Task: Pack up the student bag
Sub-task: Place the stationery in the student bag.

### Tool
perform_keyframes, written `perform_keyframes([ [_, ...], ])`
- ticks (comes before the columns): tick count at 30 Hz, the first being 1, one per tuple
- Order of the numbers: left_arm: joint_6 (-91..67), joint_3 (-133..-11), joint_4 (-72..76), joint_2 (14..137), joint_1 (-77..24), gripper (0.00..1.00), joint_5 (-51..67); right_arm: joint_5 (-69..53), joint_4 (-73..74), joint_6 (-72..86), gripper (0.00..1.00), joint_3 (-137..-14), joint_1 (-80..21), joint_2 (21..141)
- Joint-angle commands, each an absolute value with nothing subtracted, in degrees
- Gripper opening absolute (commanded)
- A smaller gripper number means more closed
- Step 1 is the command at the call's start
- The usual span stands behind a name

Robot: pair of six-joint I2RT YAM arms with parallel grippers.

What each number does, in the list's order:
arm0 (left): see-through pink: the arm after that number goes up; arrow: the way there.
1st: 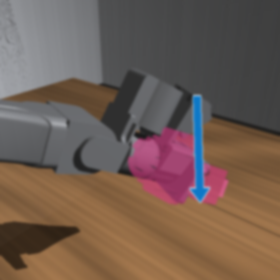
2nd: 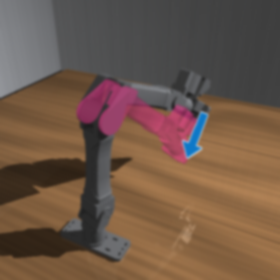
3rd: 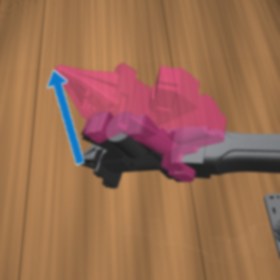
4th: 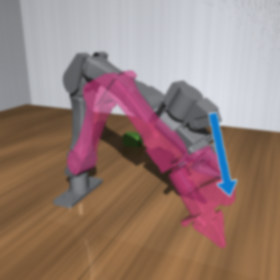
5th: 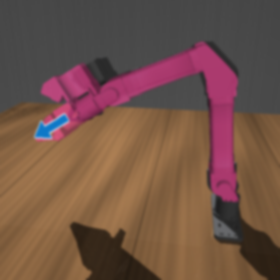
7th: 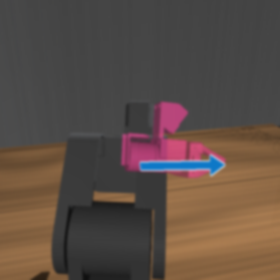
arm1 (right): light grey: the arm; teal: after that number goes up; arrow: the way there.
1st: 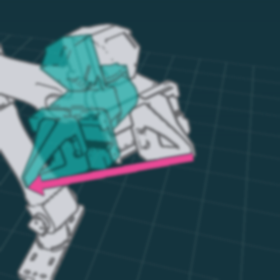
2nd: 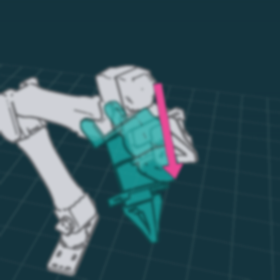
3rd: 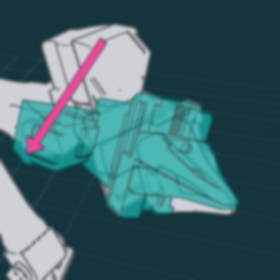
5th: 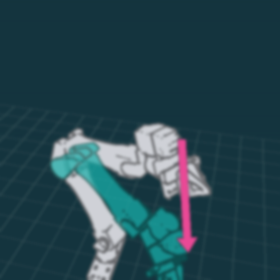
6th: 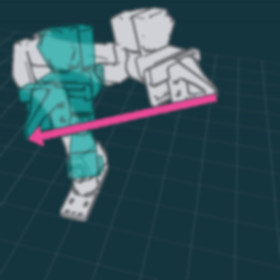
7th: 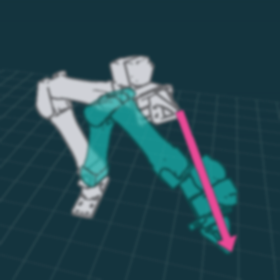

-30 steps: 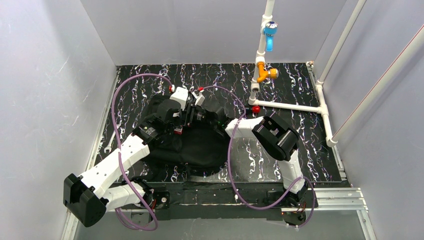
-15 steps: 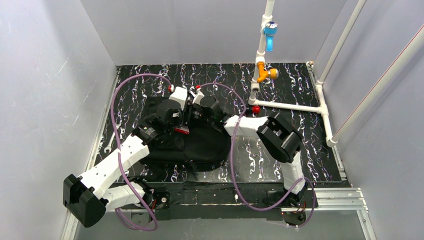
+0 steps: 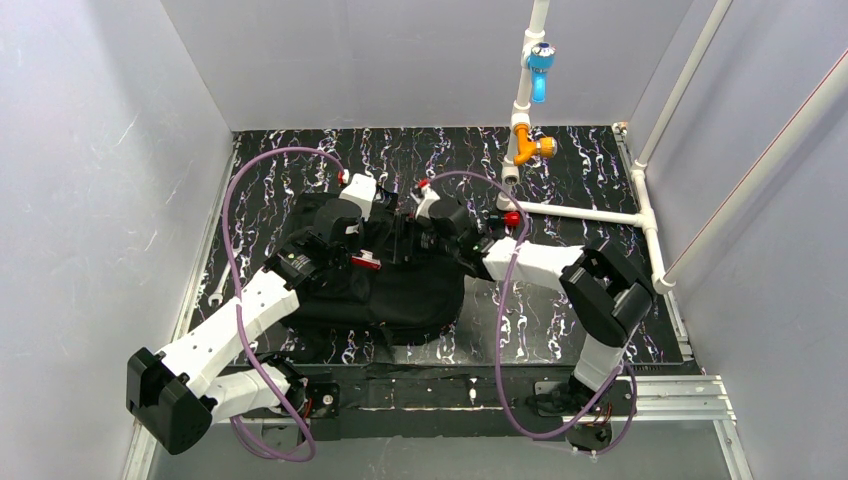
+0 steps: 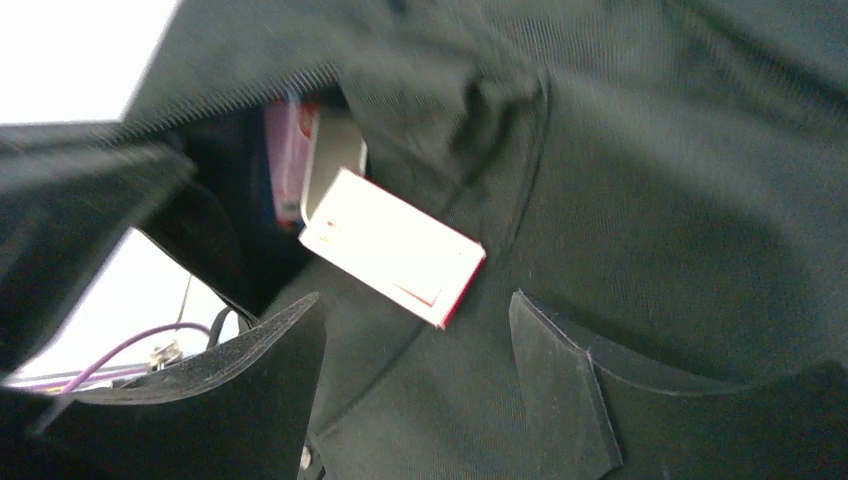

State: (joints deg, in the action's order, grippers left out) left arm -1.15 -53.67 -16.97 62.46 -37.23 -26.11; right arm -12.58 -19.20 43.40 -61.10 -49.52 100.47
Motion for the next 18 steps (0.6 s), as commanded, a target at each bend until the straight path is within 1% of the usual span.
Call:
perform_keyframes([
  [1,-2.3,-56.4,-12.9,61.1,-38.0,0.0,-24.6,-18.5,-31.5,51.0,0.76,-56.7,-49.7,102.1],
  [4,-2.3,-56.5,-13.0,61.0,-37.9,0.0,-24.4,-19.9,-35.5,54.3,0.73,-56.2,-49.7,104.4],
  [8,-2.5,-56.5,-13.0,61.0,-37.9,0.0,-24.2,-22.0,-42.4,57.8,0.62,-56.9,-49.8,107.2],
  [11,-2.4,-56.6,-13.1,61.0,-37.9,0.0,-24.2,-23.9,-44.7,59.7,0.51,-58.9,-49.8,109.4],
  [15,-2.5,-56.6,-13.0,60.8,-38.0,0.0,-24.0,-24.4,-47.0,60.9,0.4,-61.9,-50.2,111.1],
  [18,-2.5,-56.6,-13.0,60.9,-38.0,0.0,-23.7,-25.2,-46.9,60.4,0.38,-65.8,-51.1,112.4],
])
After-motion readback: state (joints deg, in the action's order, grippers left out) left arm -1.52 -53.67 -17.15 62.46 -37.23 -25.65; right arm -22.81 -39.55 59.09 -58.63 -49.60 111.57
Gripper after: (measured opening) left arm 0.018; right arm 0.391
